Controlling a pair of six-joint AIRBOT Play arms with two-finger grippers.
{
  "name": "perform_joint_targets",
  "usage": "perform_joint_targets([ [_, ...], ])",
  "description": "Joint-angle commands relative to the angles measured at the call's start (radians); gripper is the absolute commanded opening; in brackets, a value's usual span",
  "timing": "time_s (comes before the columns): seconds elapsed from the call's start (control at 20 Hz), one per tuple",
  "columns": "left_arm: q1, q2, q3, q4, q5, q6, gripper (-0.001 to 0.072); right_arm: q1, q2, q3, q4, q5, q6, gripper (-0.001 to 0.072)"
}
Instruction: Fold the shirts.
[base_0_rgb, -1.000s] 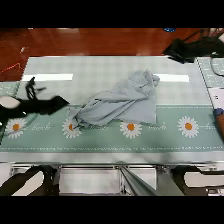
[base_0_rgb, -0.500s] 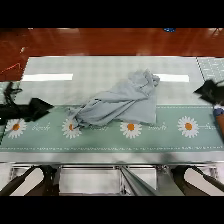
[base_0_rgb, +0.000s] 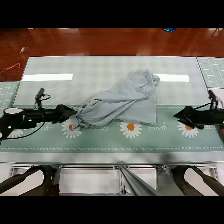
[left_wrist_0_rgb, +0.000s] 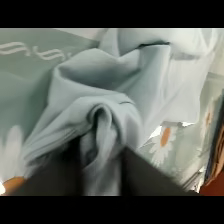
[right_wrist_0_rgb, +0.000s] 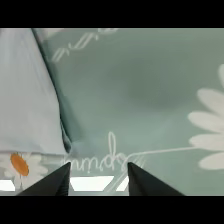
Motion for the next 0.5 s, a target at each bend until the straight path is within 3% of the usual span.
perform_joint_targets([
  [0.0,-0.050,-0.048,-0.004,-0.097,0.015,0.071,0.0020,0.102,-0.045,-0.038,0.003,0.005,0.001,0.0411],
  [0.45,-0.049,-0.048,0.024,-0.097,-0.029,0.071,0.0020,0.366,-0.302,0.082,0.137,-0.167,0.052,0.0409],
])
